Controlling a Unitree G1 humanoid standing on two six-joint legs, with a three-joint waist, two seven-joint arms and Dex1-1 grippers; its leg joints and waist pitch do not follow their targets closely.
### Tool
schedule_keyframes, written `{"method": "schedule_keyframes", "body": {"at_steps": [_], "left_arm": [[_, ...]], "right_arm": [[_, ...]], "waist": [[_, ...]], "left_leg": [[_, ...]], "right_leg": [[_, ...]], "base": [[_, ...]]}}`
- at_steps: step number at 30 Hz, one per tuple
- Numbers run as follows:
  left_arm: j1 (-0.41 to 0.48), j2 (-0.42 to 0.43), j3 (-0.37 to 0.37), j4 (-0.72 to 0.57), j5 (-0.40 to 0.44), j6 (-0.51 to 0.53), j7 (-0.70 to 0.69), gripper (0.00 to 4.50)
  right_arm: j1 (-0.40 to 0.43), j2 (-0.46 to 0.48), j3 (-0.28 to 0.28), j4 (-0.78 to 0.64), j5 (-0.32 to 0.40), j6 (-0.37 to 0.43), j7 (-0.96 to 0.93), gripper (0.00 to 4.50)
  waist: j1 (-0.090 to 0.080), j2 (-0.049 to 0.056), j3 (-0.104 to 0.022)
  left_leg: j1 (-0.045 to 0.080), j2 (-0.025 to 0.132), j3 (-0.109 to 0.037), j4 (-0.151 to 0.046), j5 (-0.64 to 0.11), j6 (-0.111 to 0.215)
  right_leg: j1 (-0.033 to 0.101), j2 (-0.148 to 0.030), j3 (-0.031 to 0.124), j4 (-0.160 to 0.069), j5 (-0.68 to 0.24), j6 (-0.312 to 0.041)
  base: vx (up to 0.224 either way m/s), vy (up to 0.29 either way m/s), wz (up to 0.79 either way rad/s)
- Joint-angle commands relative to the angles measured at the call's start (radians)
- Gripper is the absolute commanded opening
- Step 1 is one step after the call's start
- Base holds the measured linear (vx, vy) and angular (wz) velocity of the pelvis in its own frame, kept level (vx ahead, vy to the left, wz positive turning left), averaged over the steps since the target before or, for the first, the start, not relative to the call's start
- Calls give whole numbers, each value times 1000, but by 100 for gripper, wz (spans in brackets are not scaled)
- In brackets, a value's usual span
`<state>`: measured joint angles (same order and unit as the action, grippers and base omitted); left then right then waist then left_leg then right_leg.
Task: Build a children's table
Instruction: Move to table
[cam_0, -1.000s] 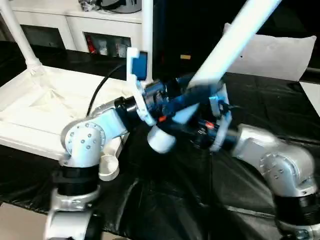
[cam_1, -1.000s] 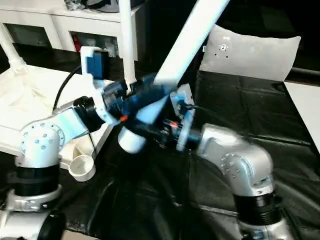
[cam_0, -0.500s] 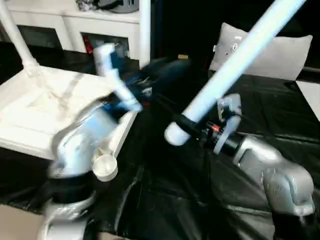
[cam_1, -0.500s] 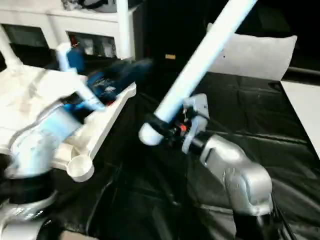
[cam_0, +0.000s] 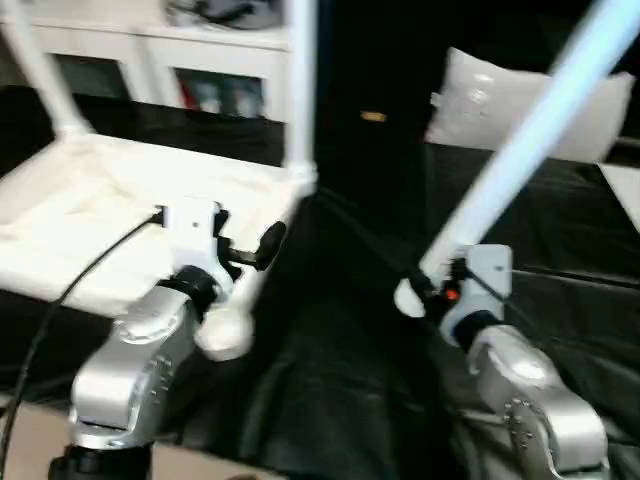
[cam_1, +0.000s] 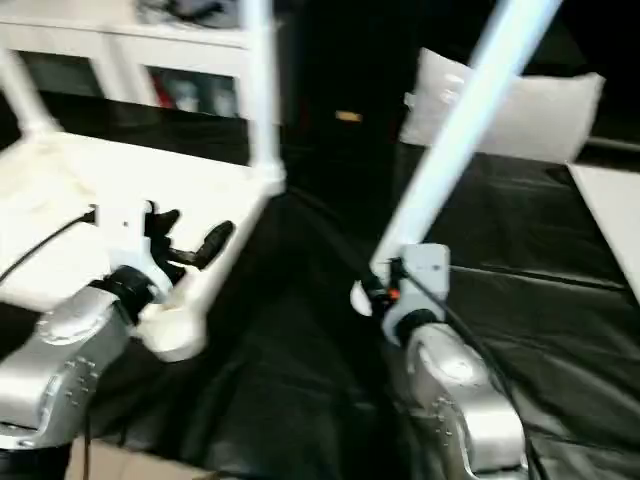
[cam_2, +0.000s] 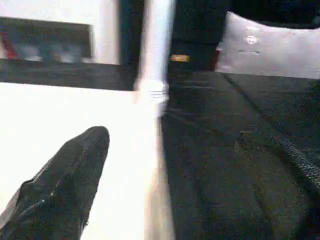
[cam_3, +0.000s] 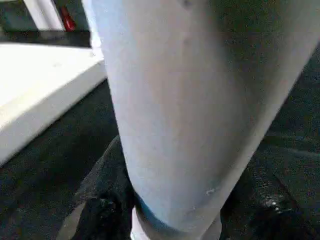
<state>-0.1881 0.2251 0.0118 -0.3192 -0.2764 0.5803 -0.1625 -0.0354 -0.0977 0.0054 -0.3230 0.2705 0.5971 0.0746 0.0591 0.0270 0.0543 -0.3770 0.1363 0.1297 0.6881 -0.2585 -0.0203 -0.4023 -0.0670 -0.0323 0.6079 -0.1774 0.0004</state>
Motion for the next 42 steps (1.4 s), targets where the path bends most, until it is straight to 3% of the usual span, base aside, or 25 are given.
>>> {"method": "schedule_keyframes", "body": {"at_steps": [1,4,6,8,9,10,13,15,16,18,20,21,22,23,25,28,32,34,35,36,37,38,39,41,42], "left_arm": [[-2,4,-4,22,28,-9,17,450],[-1,5,-5,19,32,-11,19,450],[13,9,-14,10,44,-21,21,450],[19,5,-12,10,43,-25,19,450],[21,3,-12,12,47,-29,18,450],[21,4,-12,14,50,-31,17,450],[18,3,-11,23,55,-37,12,450],[14,7,-16,25,60,-37,7,450],[13,7,-16,25,60,-36,7,450],[14,4,-16,18,58,-30,10,450],[19,4,-16,13,59,-30,9,450],[29,4,-18,8,61,-29,9,450],[34,3,-20,4,61,-28,9,450],[43,1,-24,-2,61,-23,11,450],[51,-5,-29,-7,60,-21,14,450],[56,-14,-34,-9,61,-21,18,450],[56,-28,-34,-13,64,-14,26,450],[58,-37,-34,-15,56,-12,27,450],[54,-39,-41,-14,66,-9,37,450],[48,-31,-50,-11,82,-13,40,450],[45,-31,-53,-10,88,-11,45,450],[41,-30,-55,-8,94,-10,50,450],[36,-40,-51,-5,95,-5,61,450],[30,-62,-42,-3,84,-4,70,450],[30,-62,-42,-3,84,-4,70,450]], "right_arm": [[-5,12,0,-27,21,0,2,189],[-5,15,2,-28,20,-2,-4,189],[1,19,18,-27,10,-19,1,189],[-1,28,22,-22,10,-26,4,189],[-1,31,24,-20,7,-29,7,189],[-1,31,25,-19,4,-31,9,189],[0,30,32,-16,-5,-33,7,189],[0,26,34,-16,-6,-32,5,189],[0,23,35,-16,-7,-30,7,189],[1,14,45,-19,-12,-29,21,189],[4,14,47,-19,-14,-36,26,189],[6,12,49,-21,-15,-34,34,189],[6,7,52,-22,-16,-34,41,189],[5,-7,62,-26,-17,-40,61,189],[-2,-21,68,-26,-15,-38,81,189],[-10,-33,65,-26,-7,-36,95,189],[-18,-43,51,-28,20,-19,115,189],[-20,-48,51,-31,17,-10,119,189],[-26,-56,52,-32,12,0,126,189],[-30,-59,52,-31,7,3,126,189],[-32,-59,52,-30,6,4,127,189],[-35,-60,51,-29,5,6,128,189],[-38,-65,51,-26,4,6,129,189],[-42,-73,41,-15,5,-8,134,189],[-42,-73,41,-15,5,-8,134,189]], "waist": [[-41,0,-32],[-55,10,-22],[-34,1,-3],[-23,-55,-47],[-35,-59,-61],[-29,-38,-59],[-16,-17,-61],[-81,38,-77],[-85,58,-73],[-83,30,-67],[-48,-26,-55],[-36,-54,-64],[2,-34,-52],[-36,-37,-58],[-44,-22,-50],[-121,37,-52],[-103,15,-56],[-66,-24,-65],[-42,-42,-56],[-36,-28,-48],[-58,11,-26],[-106,45,-26],[-102,68,-29],[-93,87,-29],[-98,78,-40]], "left_leg": [[104,79,30,-120,-277,-12],[96,118,119,-219,-540,-48],[-46,134,118,-326,-740,-34],[39,71,109,-123,-439,-73],[-39,7,-60,137,-134,-13],[-80,-10,-100,169,-77,-33],[-74,14,-90,3,44,20],[72,30,-105,-118,282,422],[92,40,-114,-124,303,508],[72,127,-35,-162,247,408],[75,69,75,-131,-72,178],[64,29,74,-39,-180,103],[-49,67,-59,75,-178,78],[-92,46,-113,108,-108,10],[-72,19,-98,-8,-70,12],[36,18,-91,-163,-57,322],[56,91,-114,-161,291,546],[9,53,-68,-109,16,310],[-40,63,-94,4,-84,131],[-24,79,-113,14,-90,49],[-28,63,-164,-71,-201,-26],[-21,103,-275,-228,-641,-172],[4,56,-309,-261,-765,-308],[23,21,-328,-267,-704,-373],[41,71,-263,-240,-685,-368]], "right_leg": [[-42,-25,70,-94,-467,-190],[-51,13,-55,49,-317,-115],[111,-33,-110,191,-243,-27],[43,-180,50,-7,-695,45],[72,-338,176,-145,-835,-3],[92,-335,166,-132,-832,3],[117,-183,57,-92,-251,-301],[6,30,-54,54,-184,-188],[-28,38,-64,106,-203,-136],[-40,-1,-54,119,-166,-36],[-34,-82,26,-31,-252,-68],[-9,-144,126,-95,-373,-109],[83,-360,225,-154,-502,-165],[111,-330,176,-132,-552,-181],[82,-184,78,-125,-517,-228],[-4,44,-38,31,-316,-133],[-34,-13,-40,104,-141,1],[8,-150,72,-25,-119,-63],[74,-294,147,-98,-223,-193],[61,-287,135,-104,-307,-229],[79,-173,-35,-64,-456,-217],[69,-12,-52,79,-326,-88],[64,42,-51,127,-208,-22],[46,71,-43,146,-190,-50],[27,53,-41,133,-141,-34]], "base": [[-86,207,-32],[-80,213,-49],[-86,176,-51],[-41,63,-18],[32,57,-8],[2,115,-18],[11,165,-9],[23,221,5],[13,222,9],[6,218,-12],[-34,175,-68],[14,193,-56],[13,224,-46],[13,224,-46],[-39,266,-24],[-26,276,3],[-47,232,3],[-89,162,-7],[-100,174,-6],[-96,199,-6],[-86,189,23],[-86,189,23],[-86,174,55],[-84,87,68],[-79,18,63]]}}
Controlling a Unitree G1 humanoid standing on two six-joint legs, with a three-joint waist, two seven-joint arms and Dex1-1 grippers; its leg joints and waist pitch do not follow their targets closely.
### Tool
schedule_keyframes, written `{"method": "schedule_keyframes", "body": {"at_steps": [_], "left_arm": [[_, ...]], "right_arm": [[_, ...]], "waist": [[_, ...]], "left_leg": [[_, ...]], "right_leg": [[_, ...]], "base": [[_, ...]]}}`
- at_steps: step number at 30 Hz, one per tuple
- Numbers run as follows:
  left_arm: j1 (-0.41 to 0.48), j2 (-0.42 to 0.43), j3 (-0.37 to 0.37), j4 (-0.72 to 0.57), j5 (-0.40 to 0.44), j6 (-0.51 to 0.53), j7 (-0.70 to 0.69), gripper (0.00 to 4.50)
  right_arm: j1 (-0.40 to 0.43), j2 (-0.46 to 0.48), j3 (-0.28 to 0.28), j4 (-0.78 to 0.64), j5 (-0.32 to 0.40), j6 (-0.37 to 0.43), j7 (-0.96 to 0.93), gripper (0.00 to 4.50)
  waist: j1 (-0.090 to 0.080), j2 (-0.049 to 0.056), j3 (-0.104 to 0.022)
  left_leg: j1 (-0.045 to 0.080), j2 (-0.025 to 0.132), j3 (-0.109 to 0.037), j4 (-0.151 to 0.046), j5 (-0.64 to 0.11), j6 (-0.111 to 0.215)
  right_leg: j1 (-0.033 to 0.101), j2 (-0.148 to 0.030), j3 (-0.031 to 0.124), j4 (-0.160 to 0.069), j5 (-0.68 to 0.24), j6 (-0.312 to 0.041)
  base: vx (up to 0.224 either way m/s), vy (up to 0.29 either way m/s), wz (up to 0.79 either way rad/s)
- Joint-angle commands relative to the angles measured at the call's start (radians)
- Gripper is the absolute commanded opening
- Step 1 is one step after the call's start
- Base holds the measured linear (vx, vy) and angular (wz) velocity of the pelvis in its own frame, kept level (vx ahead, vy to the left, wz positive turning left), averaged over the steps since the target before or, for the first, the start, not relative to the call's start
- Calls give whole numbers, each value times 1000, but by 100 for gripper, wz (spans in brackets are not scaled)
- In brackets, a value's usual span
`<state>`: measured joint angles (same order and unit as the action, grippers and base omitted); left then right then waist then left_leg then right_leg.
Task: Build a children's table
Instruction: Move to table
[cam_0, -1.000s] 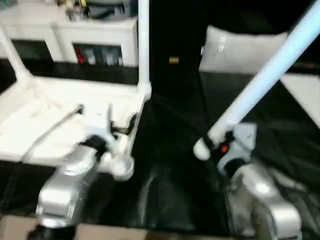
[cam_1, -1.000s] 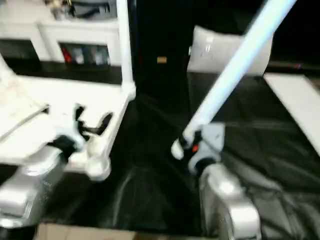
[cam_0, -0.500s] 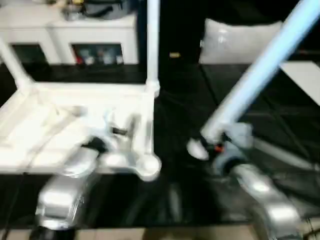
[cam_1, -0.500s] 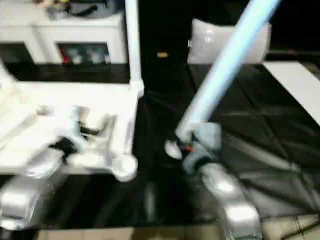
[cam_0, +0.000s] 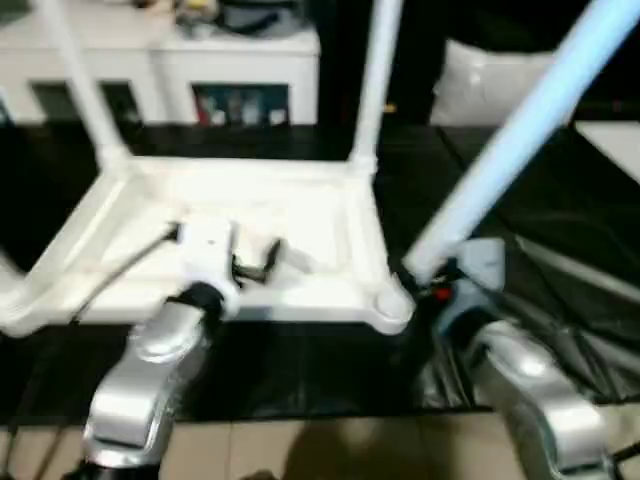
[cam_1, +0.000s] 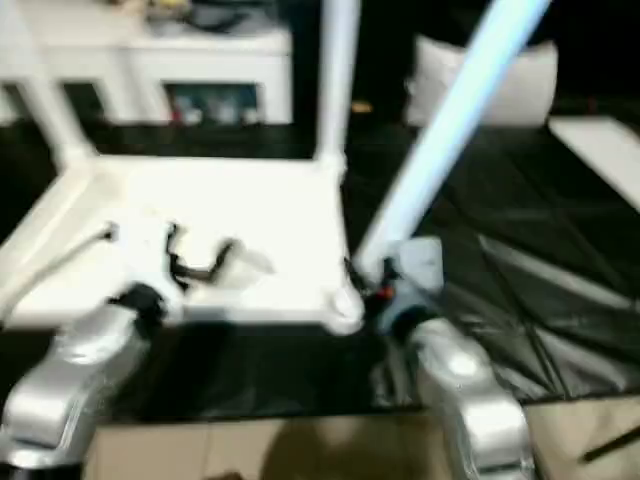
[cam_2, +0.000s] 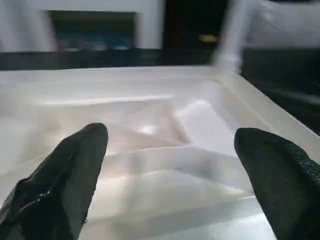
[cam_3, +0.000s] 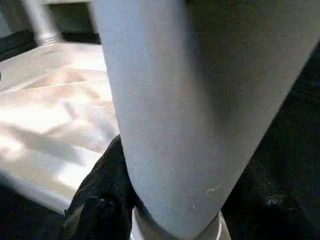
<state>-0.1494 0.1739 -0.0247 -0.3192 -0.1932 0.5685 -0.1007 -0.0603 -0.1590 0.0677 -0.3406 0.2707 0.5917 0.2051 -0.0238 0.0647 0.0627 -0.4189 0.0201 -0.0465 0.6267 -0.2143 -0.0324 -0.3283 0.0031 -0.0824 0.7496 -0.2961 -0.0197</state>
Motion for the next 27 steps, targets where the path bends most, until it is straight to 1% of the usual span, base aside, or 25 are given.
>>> {"method": "schedule_keyframes", "body": {"at_steps": [1,2,3,4,5,6,7,8,9,10,11,12,14,16,17,18,19,20,21,22,23,24,25,26,27], "left_arm": [[-9,-11,-6,-3,1,8,8,450],[-8,-14,-7,-4,0,8,8,450],[-2,-10,-20,-11,15,25,8,450],[-1,-10,-21,-11,15,25,8,450],[7,-6,-31,-16,26,29,11,450],[9,-5,-33,-17,30,27,15,450],[17,-10,-33,-21,19,13,7,450],[17,-10,-33,-21,19,13,7,450],[21,-3,-39,-23,25,5,4,450],[21,1,-42,-23,36,3,5,450],[22,1,-43,-24,39,0,4,450],[23,1,-43,-25,40,3,3,450],[18,-7,-39,-24,38,11,7,450],[18,-7,-39,-24,38,11,7,450],[15,-7,-39,-24,40,16,9,450],[14,-14,-35,-21,34,20,8,450],[15,-20,-31,-19,26,20,8,450],[17,-27,-24,-18,14,19,8,450],[18,-24,-25,-19,16,21,9,450],[18,-23,-26,-20,18,21,10,450],[18,-21,-27,-21,20,22,10,450],[22,-19,-28,-26,18,21,5,450],[27,-19,-26,-32,8,19,-8,450],[35,-19,-26,-39,1,17,-19,450],[39,-18,-26,-42,0,17,-22,450]], "right_arm": [[-17,-12,-21,2,5,-2,3,189],[-15,-11,-28,4,10,-6,5,189],[-10,-25,-34,3,12,-13,13,189],[-10,-25,-34,3,12,-13,13,189],[-5,-33,-35,-2,9,-8,19,189],[-4,-33,-37,-4,8,-5,21,189],[3,-32,-39,-9,7,1,22,189],[3,-32,-39,-9,7,1,22,189],[12,-28,-40,-14,6,2,18,189],[16,-27,-40,-16,6,2,14,189],[21,-25,-39,-18,5,0,12,189],[27,-22,-38,-21,5,-1,9,189],[41,-4,-42,-31,11,0,-10,189],[41,-4,-42,-31,11,0,-10,189],[46,4,-44,-35,16,2,-16,189],[56,5,-35,-43,11,0,-18,189],[58,6,-33,-46,8,1,-17,189],[61,6,-30,-49,4,1,-16,189],[62,4,-26,-53,0,1,-12,189],[62,4,-26,-53,-1,2,-11,189],[62,3,-25,-55,-2,2,-9,189],[62,2,-29,-58,1,8,-7,189],[62,0,-31,-62,4,13,-7,189],[60,-4,-31,-64,5,18,-5,189],[59,-7,-30,-64,4,19,-3,189]], "waist": [[-1,41,-63],[9,36,-70],[15,13,-76],[28,-23,-74],[36,-91,-84],[42,-91,-62],[49,-95,-58],[59,-79,-46],[57,-81,-40],[46,-53,-68],[5,-39,-63],[-3,-36,-59],[-16,-46,-41],[-26,-49,-27],[-39,-35,-31],[-41,-20,-34],[-41,-15,-43],[-36,-30,-42],[-43,-48,-46],[-28,-63,-36],[-1,-111,-44],[13,-122,-61],[22,-121,-52],[38,-109,-70],[34,-104,-75]], "left_leg": [[93,169,-87,-186,-632,-325],[99,163,-79,-188,-564,-292],[94,150,-75,-200,-433,-233],[55,122,-40,-210,-385,-212],[46,82,20,-123,-337,-162],[53,76,50,46,-190,-76],[-32,76,65,77,-25,15],[-43,101,56,76,7,8],[-26,138,62,32,-39,-30],[23,173,69,-44,-75,-73],[42,223,30,-110,-252,-70],[40,218,31,-118,-337,-73],[34,188,59,-112,-597,-123],[58,202,43,-113,-737,-161],[68,243,5,-148,-792,-155],[61,273,-18,-183,-803,-149],[62,308,-34,-220,-763,-94],[67,300,-24,-219,-647,7],[38,253,17,-194,-583,55],[7,195,58,-147,-543,33],[51,96,151,85,-263,6],[-47,107,140,68,-55,38],[-48,109,143,51,-12,16],[-27,131,141,3,-16,18],[-17,139,141,-15,-6,29]], "right_leg": [[-33,-16,8,-34,14,-9],[-34,-19,10,-52,16,-25],[-16,-37,27,-88,19,-50],[11,-75,60,-140,7,-61],[-14,-179,122,-214,-198,-69],[-56,-295,155,-318,-405,-105],[9,-274,185,-292,-512,-64],[22,-281,178,-273,-488,-82],[14,-235,125,-245,-418,-117],[17,-141,78,-193,-230,-145],[-13,-99,65,-144,-70,-124],[-9,-108,63,-146,-53,-117],[-18,-142,71,-201,-270,-108],[-38,-120,52,-229,-450,-50],[-26,-97,36,-199,-385,-34],[-13,-90,35,-153,-292,-31],[-7,-74,37,-68,-113,-14],[-20,-86,55,-64,-70,-22],[-4,-113,78,-112,-84,-51],[-10,-143,98,-199,-218,-80],[-75,-221,108,-321,-776,3],[5,-213,156,-263,-732,104],[-5,-200,134,-258,-704,153],[-8,-171,135,-232,-509,168],[-4,-152,122,-221,-374,140]], "base": [[-102,-36,34],[-102,-36,34],[-125,-72,20],[-125,-71,16],[-125,-71,16],[-108,-108,2],[-33,-87,-20],[-33,-87,-20],[-23,-16,-22],[-94,15,0],[-94,15,0],[-99,31,2],[-79,17,-9],[-75,-12,-2],[-73,-19,1],[-57,-42,1],[-43,-92,2],[-43,-92,2],[-37,-153,-1],[-89,-179,-5],[-89,-179,-5],[-66,-164,-17],[4,-134,-14],[4,-134,-14],[2,-97,5]]}}
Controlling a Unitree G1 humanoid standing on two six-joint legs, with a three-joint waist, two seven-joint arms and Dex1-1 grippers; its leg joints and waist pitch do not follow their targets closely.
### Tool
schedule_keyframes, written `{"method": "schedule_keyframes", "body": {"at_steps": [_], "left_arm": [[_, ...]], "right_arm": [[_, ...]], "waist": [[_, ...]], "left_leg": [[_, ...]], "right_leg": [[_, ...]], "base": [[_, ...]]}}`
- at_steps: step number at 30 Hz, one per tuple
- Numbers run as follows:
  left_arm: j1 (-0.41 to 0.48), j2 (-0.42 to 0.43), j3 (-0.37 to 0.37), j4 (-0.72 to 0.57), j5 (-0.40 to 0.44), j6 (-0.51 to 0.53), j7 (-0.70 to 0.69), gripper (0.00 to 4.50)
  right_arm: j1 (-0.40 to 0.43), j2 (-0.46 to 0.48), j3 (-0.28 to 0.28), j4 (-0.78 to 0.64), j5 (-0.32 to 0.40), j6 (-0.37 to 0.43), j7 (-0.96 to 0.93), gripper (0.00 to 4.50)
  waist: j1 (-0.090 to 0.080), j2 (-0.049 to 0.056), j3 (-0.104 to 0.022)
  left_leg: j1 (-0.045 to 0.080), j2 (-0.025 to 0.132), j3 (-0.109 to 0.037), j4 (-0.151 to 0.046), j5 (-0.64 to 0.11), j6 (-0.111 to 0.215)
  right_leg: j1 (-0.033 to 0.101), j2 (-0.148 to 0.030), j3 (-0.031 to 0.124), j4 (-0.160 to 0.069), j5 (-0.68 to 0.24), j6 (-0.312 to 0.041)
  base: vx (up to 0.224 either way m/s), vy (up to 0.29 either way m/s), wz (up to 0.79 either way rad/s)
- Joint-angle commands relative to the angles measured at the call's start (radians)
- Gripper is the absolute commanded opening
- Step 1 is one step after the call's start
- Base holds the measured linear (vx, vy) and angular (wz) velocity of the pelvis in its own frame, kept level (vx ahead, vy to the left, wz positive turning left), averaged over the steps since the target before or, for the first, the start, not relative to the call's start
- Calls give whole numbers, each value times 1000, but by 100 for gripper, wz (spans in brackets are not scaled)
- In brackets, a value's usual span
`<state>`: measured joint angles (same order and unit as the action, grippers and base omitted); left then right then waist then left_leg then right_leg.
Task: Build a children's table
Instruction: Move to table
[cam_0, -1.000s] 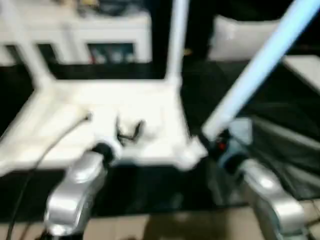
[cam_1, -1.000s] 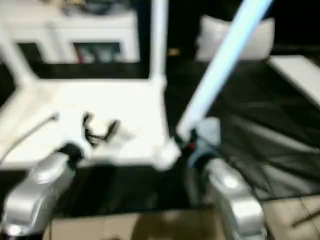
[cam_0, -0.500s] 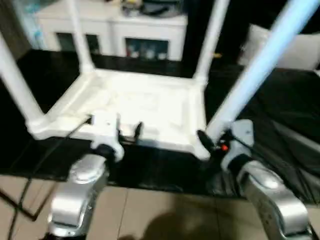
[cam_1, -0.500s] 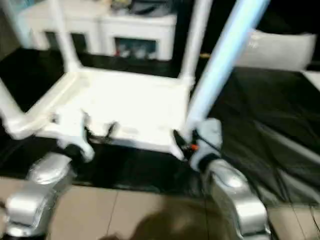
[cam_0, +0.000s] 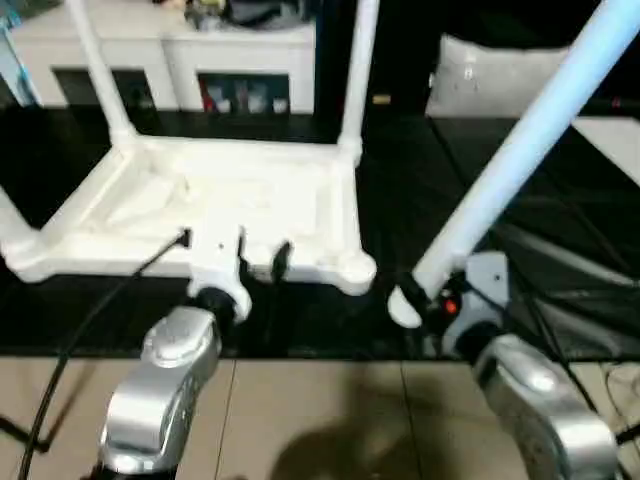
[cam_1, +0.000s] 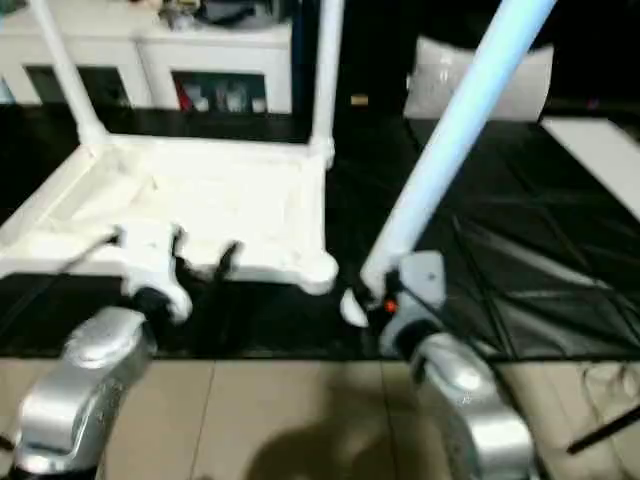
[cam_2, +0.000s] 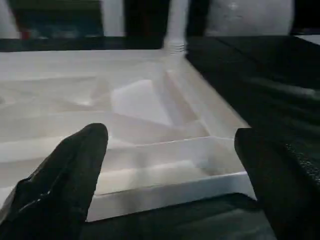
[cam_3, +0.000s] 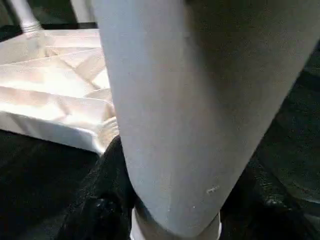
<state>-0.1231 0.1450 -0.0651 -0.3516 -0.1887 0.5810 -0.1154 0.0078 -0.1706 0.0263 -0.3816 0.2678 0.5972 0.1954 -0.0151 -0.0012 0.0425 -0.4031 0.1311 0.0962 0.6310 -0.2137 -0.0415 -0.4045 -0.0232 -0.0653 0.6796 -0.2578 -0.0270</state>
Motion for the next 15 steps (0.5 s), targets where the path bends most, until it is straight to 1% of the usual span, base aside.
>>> {"method": "schedule_keyframes", "body": {"at_steps": [1,2,3,4,5,6,7,8,9,10,11,12,13,14,15], "left_arm": [[18,13,12,-15,-4,4,-11,450],[25,15,11,-20,-1,6,-11,450],[29,15,12,-24,0,7,-9,450],[29,15,12,-24,0,7,-9,450],[32,10,17,-27,-1,13,-7,450],[33,11,21,-27,3,13,-5,450],[33,12,25,-27,4,17,-4,450],[33,14,27,-27,4,18,-4,450],[33,14,27,-27,4,18,-4,450],[32,17,28,-27,3,20,-5,450],[32,21,31,-29,0,22,-8,450],[29,26,33,-30,-3,23,-12,450],[29,26,34,-30,-3,23,-12,450],[27,30,35,-27,-4,24,-17,450],[24,35,33,-25,-3,23,-24,450]], "right_arm": [[-10,-1,15,-24,6,15,10,189],[-11,-5,17,-23,3,14,12,189],[-13,-7,18,-22,3,14,13,189],[-13,-7,18,-22,3,14,13,189],[-14,-7,17,-22,4,15,14,189],[-16,-8,20,-22,4,15,17,189],[-16,-10,24,-21,4,16,21,189],[-16,-11,27,-22,4,16,24,189],[-16,-11,27,-22,4,16,24,189],[-15,-12,29,-23,4,19,25,189],[-11,-11,32,-27,4,20,25,189],[-9,-9,34,-29,4,21,25,189],[-9,-9,34,-29,4,21,25,189],[-8,-9,36,-31,3,21,23,189],[-7,-8,36,-32,3,21,22,189]], "waist": [[22,-30,-45],[22,-8,-44],[22,-4,-40],[23,-2,-37],[22,-1,-35],[19,-1,-27],[13,-8,-19],[13,-6,-12],[10,-5,-13],[9,-4,-11],[9,-3,-17],[10,0,-21],[10,1,-29],[9,0,-37],[8,-1,-45]], "left_leg": [[-28,37,-1,-47,-14,61],[-7,58,-3,-56,-97,35],[7,71,-2,-68,-190,13],[14,78,-4,-77,-236,6],[34,89,-4,-88,-312,-6],[53,93,-5,-96,-378,-8],[73,93,-4,-102,-472,-11],[81,90,-1,-103,-512,-14],[88,82,3,-103,-531,-15],[80,88,0,-116,-505,-8],[81,91,2,-120,-476,-4],[82,93,3,-122,-452,1],[82,93,9,-124,-379,19],[67,92,13,-122,-276,42],[70,87,20,-113,-192,70]], "right_leg": [[63,-94,74,-151,-245,109],[56,-90,65,-146,-253,73],[60,-95,60,-154,-349,41],[64,-96,58,-158,-397,24],[62,-93,57,-163,-437,1],[54,-90,53,-169,-473,-13],[55,-89,47,-180,-538,-30],[57,-90,43,-188,-586,-32],[72,-94,39,-203,-629,-32],[91,-98,42,-202,-590,-41],[101,-100,47,-199,-543,-57],[106,-101,50,-196,-505,-71],[117,-98,54,-188,-395,-107],[136,-94,54,-175,-272,-138],[141,-93,53,-166,-171,-168]], "base": [[-10,-69,3],[-10,-69,3],[0,0,0],[0,0,0],[0,0,0],[0,0,0],[0,0,0],[0,0,0],[53,56,-7],[83,58,-9],[83,58,-9],[87,55,-2],[81,48,-1],[81,48,-1],[91,40,-1]]}}
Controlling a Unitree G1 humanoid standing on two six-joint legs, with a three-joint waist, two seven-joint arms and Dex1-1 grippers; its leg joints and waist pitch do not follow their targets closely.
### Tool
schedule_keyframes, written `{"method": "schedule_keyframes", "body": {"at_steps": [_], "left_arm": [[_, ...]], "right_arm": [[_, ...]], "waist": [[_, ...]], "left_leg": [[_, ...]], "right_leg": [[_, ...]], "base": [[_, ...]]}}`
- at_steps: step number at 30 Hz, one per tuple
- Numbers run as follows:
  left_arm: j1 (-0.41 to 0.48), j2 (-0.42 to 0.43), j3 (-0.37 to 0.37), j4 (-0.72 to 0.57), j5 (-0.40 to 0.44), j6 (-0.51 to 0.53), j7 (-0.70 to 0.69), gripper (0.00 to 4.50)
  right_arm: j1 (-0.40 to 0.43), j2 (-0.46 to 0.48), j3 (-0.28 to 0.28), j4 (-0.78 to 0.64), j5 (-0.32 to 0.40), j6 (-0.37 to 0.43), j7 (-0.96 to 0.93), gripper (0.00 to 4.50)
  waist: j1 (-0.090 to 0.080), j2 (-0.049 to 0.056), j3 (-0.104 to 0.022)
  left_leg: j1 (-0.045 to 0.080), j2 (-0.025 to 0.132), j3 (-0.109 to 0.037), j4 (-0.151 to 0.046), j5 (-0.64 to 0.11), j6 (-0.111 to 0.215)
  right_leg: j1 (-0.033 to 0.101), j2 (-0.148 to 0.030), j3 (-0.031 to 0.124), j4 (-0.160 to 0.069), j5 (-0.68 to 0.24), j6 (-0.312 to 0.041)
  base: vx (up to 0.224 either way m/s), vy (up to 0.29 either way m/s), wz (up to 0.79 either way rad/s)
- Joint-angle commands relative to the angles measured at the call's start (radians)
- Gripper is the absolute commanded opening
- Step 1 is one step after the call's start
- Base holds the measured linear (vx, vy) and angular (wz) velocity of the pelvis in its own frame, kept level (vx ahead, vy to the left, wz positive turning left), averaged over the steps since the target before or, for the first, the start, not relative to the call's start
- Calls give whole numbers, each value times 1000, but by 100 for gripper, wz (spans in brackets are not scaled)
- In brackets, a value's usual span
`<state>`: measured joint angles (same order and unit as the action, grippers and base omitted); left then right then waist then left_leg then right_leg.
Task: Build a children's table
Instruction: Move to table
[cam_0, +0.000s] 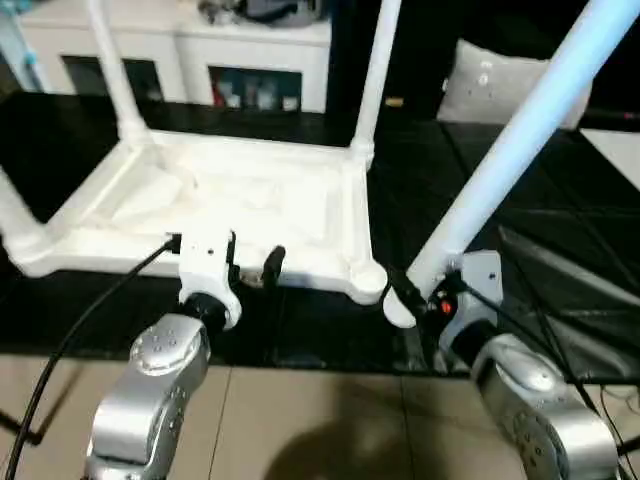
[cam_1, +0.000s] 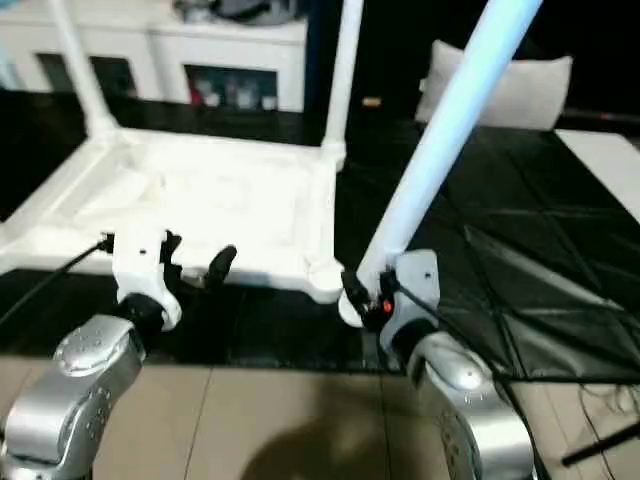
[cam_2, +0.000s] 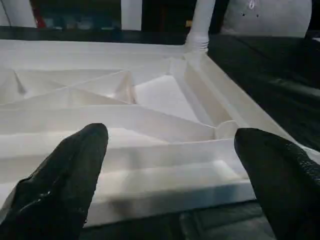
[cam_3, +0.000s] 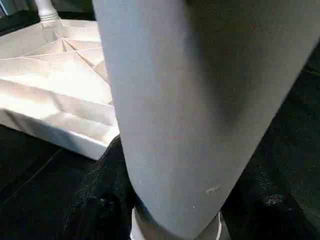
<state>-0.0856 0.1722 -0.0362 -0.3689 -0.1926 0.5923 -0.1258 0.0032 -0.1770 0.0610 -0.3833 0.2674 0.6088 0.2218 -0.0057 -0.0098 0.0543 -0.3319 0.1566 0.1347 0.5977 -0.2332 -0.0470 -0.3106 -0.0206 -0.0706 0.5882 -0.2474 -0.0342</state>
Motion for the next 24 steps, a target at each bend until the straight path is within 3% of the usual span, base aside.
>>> {"method": "schedule_keyframes", "body": {"at_steps": [1,2,3,4,5,6,8,9,10,11,13,15,16,17,19,20,22,24], "left_arm": [[-14,10,3,-7,2,11,-17,450],[-14,11,3,-6,2,11,-19,450],[-15,16,-3,-3,6,13,-27,450],[-15,16,-4,-3,6,14,-27,450],[-16,17,-5,-2,6,15,-28,450],[-15,16,-6,-3,5,17,-29,450],[-14,14,-8,-3,3,21,-29,450],[-14,15,-10,-3,3,21,-30,450],[-13,15,-13,-3,1,20,-31,450],[-14,16,-13,-3,0,20,-31,450],[-14,16,-15,-2,-1,21,-31,450],[-13,13,-14,-2,-2,21,-31,450],[-13,13,-14,-2,-2,21,-31,450],[-12,9,-12,-1,-5,17,-36,450],[-12,6,-13,0,-7,14,-39,450],[-13,3,-12,2,-9,12,-39,450],[-13,1,-13,6,-9,10,-39,450],[-13,-2,-17,6,-12,8,-41,450]], "right_arm": [[-2,-1,1,-31,4,10,-5,189],[-2,0,1,-31,4,10,-6,189],[1,1,-1,-33,2,9,-6,189],[1,1,-1,-33,1,9,-6,189],[1,0,-2,-33,1,9,-5,189],[4,-2,-2,-33,-4,6,-5,189],[7,-5,-3,-35,-8,5,-5,189],[8,-6,-3,-36,-9,5,-6,189],[8,-7,-3,-37,-9,5,-7,189],[8,-8,-2,-37,-9,5,-7,189],[9,-9,-4,-38,-9,5,-7,189],[9,-11,-4,-40,-11,6,-7,189],[9,-11,-4,-40,-11,6,-7,189],[9,-16,-9,-53,-14,5,-8,189],[8,-21,-15,-64,-15,0,-7,189],[7,-22,-24,-74,-10,-1,-7,189],[4,-26,-36,-86,-8,-9,-7,189],[-16,-22,-59,-84,7,-23,-6,189]], "waist": [[-1,7,-60],[0,7,-64],[4,8,-72],[2,7,-74],[1,20,-76],[-2,15,-79],[-4,18,-81],[-4,14,-80],[-3,12,-78],[1,8,-74],[6,8,-70],[7,13,-67],[4,16,-63],[2,17,-59],[2,8,-56],[8,11,-60],[11,13,-62],[6,13,-64]], "left_leg": [[-3,58,-16,-75,-132,90],[-9,54,-14,-71,-88,105],[-13,41,-11,-58,28,154],[-15,40,-12,-55,57,172],[-7,40,-15,-51,105,202],[1,45,-20,-48,136,237],[7,42,-20,-41,166,283],[1,38,-17,-37,169,296],[-4,35,-14,-36,160,297],[-18,29,-8,-33,125,282],[-25,30,-5,-34,84,241],[-14,41,-8,-41,66,208],[3,54,-13,-50,47,197],[13,63,-16,-55,21,191],[6,57,-7,-53,-14,167],[2,49,-3,-49,-7,149],[2,49,-5,-50,15,141],[10,53,-10,-53,24,149]], "right_leg": [[52,-95,58,-69,-134,-175],[60,-95,58,-64,-86,-186],[69,-88,57,-49,48,-200],[71,-86,56,-43,81,-203],[66,-81,50,-36,125,-204],[64,-78,46,-26,154,-206],[62,-80,46,-18,184,-211],[67,-81,49,-20,189,-216],[71,-83,51,-24,181,-219],[81,-88,59,-35,141,-225],[89,-88,64,-45,72,-227],[84,-83,58,-46,26,-222],[71,-80,51,-44,0,-220],[67,-84,48,-44,-26,-222],[79,-93,57,-56,-73,-227],[87,-93,62,-58,-78,-224],[87,-87,62,-53,-46,-210],[81,-83,57,-45,-17,-203]], "base": [[113,34,-1],[113,34,-1],[113,28,-1],[107,22,0],[107,22,0],[102,15,-1],[90,8,1],[63,-1,2],[0,0,0],[0,0,0],[0,0,0],[0,0,0],[0,0,0],[0,0,0],[0,0,0],[0,0,0],[0,0,0],[0,0,0]]}}
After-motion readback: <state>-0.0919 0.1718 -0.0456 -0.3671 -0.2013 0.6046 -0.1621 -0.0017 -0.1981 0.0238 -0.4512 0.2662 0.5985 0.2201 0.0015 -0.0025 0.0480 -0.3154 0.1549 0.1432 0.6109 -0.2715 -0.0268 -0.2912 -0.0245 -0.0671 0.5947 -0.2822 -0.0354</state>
